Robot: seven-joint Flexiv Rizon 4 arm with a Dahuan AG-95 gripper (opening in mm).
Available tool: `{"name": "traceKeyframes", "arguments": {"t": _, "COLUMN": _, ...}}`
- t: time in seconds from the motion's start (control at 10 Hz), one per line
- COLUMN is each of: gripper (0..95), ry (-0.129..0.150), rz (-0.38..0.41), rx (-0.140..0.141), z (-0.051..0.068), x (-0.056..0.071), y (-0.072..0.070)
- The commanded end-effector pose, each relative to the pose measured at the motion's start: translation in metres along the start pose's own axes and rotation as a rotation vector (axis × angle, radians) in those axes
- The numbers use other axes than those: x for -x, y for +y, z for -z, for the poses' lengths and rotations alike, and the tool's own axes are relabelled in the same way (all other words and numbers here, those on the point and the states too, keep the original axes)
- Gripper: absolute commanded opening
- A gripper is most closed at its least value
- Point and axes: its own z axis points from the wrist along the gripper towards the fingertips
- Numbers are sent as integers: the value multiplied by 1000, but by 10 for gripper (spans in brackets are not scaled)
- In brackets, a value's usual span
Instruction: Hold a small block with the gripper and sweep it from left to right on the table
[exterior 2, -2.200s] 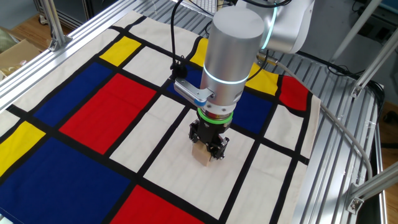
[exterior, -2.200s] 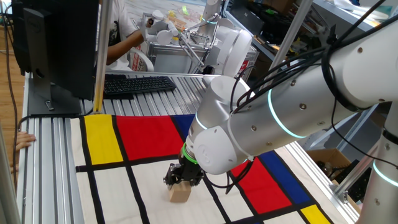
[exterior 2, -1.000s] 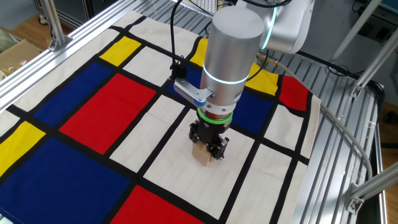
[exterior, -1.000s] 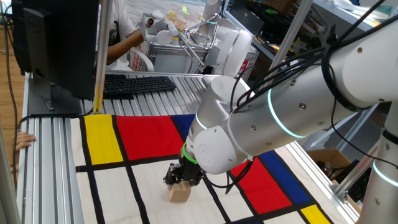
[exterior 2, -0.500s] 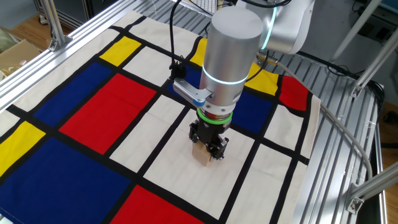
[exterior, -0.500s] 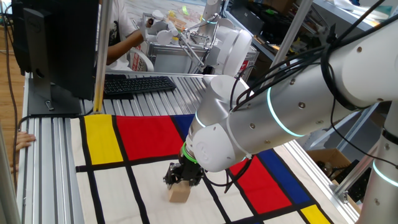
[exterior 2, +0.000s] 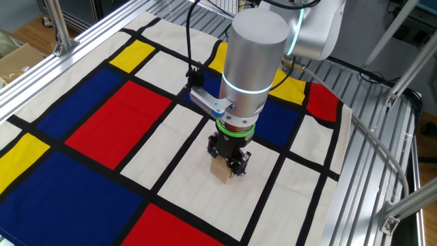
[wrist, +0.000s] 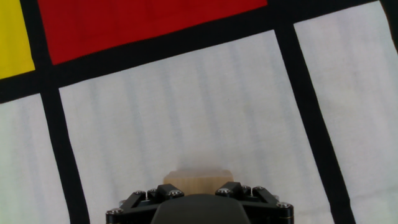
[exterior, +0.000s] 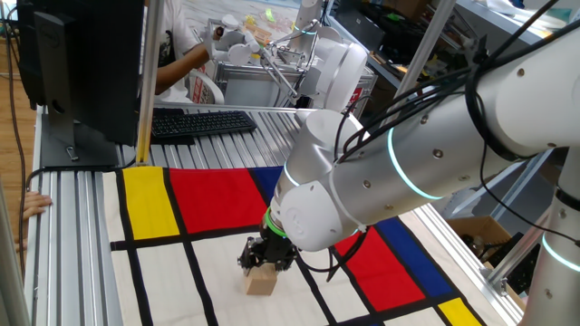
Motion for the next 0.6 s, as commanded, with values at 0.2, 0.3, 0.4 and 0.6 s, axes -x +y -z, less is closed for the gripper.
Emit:
{"name": "traceKeyframes", "arguments": {"t": 0.2, "gripper": 760, "ry": -5, "rz": -14, "rx": 5, "z": 1, "x": 0, "y": 0}}
{"name": "traceKeyframes", "arguments": {"t": 0.3, "gripper": 950, "ry": -5, "rz": -14, "rx": 4, "z": 1, "x": 0, "y": 0}}
{"name": "traceKeyframes", "arguments": {"t": 0.4, "gripper": 950, "ry": -8, "rz": -17, "rx": 4, "z": 1, "x": 1, "y": 0}}
{"name": "traceKeyframes", "arguments": {"t": 0.6, "gripper": 950, "ry": -11, "rz": -21, "rx": 21, "z": 4, "x": 2, "y": 0}}
